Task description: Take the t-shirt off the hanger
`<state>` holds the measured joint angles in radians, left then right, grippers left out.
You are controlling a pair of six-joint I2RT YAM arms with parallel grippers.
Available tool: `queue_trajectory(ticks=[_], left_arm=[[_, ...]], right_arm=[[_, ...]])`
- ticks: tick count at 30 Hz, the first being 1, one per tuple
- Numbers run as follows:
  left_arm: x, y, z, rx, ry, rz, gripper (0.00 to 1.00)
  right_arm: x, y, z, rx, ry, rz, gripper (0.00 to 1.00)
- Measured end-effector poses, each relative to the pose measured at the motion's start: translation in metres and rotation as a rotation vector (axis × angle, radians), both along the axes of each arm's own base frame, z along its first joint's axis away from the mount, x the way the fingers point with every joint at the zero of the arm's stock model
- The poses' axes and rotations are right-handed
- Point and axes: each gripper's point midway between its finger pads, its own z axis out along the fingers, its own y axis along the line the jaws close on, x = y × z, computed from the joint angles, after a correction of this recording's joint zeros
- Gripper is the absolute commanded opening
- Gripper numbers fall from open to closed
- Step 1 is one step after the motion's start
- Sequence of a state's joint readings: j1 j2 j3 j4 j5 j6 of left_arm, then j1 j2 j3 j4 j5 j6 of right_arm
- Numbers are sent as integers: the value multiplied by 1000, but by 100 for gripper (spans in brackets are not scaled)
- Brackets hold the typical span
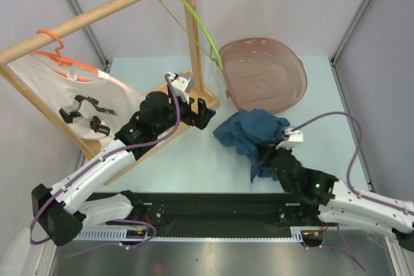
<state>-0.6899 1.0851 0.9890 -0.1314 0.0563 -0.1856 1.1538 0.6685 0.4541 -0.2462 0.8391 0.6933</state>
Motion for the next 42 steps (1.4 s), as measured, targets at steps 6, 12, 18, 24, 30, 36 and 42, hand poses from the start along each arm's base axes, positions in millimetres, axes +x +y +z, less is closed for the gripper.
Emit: queue_trajectory(ticks=[6, 12, 18, 24, 30, 36, 42], left_arm=[[-1, 2, 2, -10, 0, 4, 100], [-2, 2, 2, -13, 0, 5, 100], [-2, 2, 0, -15, 7, 6, 100], [-2, 2, 0, -15, 7, 7, 100], [-2, 2, 0, -16, 7, 7, 100], [-2, 2, 1, -17, 6, 8, 100], [-3, 3, 3, -21, 0, 8, 100]], right_arm=[[33, -42, 87, 122, -122, -149, 0], [95, -57, 190, 132, -226, -220, 0], [184, -58, 255, 157, -261, -231, 0], [256, -42, 251, 130, -198, -243, 0], [320, -38, 233, 111, -95, -306, 0], [363, -38, 135, 56, 114, -363, 2], [371, -38, -1, -47, 382, -387, 3]])
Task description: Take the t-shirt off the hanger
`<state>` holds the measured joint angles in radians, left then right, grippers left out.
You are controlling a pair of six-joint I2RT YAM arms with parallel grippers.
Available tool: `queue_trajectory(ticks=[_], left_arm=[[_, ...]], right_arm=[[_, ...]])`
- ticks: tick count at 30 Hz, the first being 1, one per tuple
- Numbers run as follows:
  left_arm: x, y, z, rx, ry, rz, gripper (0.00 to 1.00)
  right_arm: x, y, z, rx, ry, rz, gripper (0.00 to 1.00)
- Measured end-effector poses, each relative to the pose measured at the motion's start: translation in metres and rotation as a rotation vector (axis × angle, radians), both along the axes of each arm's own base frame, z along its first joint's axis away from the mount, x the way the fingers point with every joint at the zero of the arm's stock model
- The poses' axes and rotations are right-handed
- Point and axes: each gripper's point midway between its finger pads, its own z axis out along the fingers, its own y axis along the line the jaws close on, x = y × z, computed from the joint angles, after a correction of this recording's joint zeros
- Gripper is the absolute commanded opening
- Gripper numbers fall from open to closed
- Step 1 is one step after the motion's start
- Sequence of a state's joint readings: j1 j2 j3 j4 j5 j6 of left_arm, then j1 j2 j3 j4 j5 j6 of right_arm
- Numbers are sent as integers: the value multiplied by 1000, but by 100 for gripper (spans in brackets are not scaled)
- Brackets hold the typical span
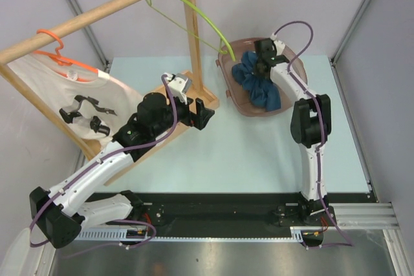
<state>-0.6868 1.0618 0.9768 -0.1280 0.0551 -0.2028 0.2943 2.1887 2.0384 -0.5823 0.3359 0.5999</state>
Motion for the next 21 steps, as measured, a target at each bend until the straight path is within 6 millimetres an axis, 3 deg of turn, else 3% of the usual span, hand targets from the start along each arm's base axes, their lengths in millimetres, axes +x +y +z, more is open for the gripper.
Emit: queue_trajectory(ticks=[2, 4, 7, 8, 13, 14, 16, 18, 19, 21], left_arm=[[0, 0, 1, -2, -2, 0, 100], [-1, 1, 1, -2, -3, 0, 100], [-1, 1, 2, -3, -4, 0, 100], [-1, 1, 2, -3, -4, 0, 100], [-1, 1, 2, -4, -5, 0, 100], [-1, 1, 2, -4, -5, 0, 100], [-1, 1, 2, -4, -5, 0, 100], [-1, 1, 2, -4, -5, 0, 100], [-1, 1, 2, -4, -5, 0, 100], [-1, 1, 2, -4, -5, 0, 100]], right_arm=[[-4, 0, -38, -17, 76, 3, 4], [-5, 0, -63, -31, 121, 14, 5], [-7, 2, -87, -43, 166, 37, 8], [-7, 2, -92, -46, 173, 43, 14], [-5, 4, -94, -53, 174, 76, 43], [-5, 4, -94, -50, 174, 76, 54], [-7, 3, -93, -49, 184, 80, 66], [-8, 1, -90, -46, 196, 79, 93], [-9, 0, -88, -45, 202, 78, 99], [-12, -1, -80, -45, 211, 76, 100]])
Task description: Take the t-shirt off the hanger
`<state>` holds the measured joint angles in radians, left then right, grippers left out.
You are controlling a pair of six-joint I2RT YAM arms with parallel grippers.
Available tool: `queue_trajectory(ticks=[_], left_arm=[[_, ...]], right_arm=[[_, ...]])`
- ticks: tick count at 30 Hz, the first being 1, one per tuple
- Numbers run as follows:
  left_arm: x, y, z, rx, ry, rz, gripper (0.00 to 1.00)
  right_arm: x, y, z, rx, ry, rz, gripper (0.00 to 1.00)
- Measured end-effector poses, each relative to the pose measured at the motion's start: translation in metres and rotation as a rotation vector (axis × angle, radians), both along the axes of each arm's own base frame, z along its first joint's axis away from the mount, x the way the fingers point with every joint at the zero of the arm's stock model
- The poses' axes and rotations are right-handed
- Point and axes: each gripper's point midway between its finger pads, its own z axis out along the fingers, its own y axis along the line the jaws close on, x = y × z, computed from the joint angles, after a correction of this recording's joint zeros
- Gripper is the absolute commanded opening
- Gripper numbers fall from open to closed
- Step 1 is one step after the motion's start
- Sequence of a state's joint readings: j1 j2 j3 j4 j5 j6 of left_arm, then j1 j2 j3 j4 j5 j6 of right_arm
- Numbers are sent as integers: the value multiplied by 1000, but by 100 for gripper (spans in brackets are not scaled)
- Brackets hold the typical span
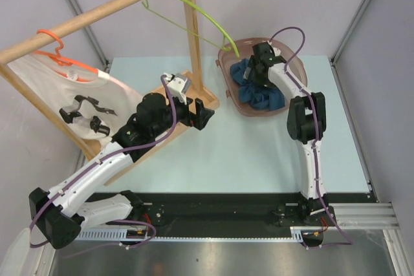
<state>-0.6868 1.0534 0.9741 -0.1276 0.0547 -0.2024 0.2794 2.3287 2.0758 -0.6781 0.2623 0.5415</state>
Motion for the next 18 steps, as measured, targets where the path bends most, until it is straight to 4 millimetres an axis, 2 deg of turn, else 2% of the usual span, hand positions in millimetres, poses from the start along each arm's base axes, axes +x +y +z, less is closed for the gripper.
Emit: queue_trajectory(ticks=[4, 8, 10, 12, 14, 15, 18], left_arm=[[0, 0, 0, -1, -1, 0, 100], [0, 0, 1, -4, -4, 0, 100], [0, 0, 2, -5, -5, -1, 100], [0, -1, 1, -5, -5, -1, 100], [0, -1, 2, -6, -4, -2, 100], [0, -1, 2, -7, -3, -3, 100], [0, -2, 1, -10, 2, -4, 100]], right_arm=[[-8, -2, 33, -2, -12, -3, 100], [-29, -7, 98, -24, -96, -23, 100], [-52, -5, 131, -35, -149, -15, 100], [-81, 0, 151, -44, -202, 8, 100], [-118, -1, 153, -61, -223, 34, 100], [-136, 8, 150, -65, -230, 63, 100], [-195, 18, 118, -100, -226, 136, 100]])
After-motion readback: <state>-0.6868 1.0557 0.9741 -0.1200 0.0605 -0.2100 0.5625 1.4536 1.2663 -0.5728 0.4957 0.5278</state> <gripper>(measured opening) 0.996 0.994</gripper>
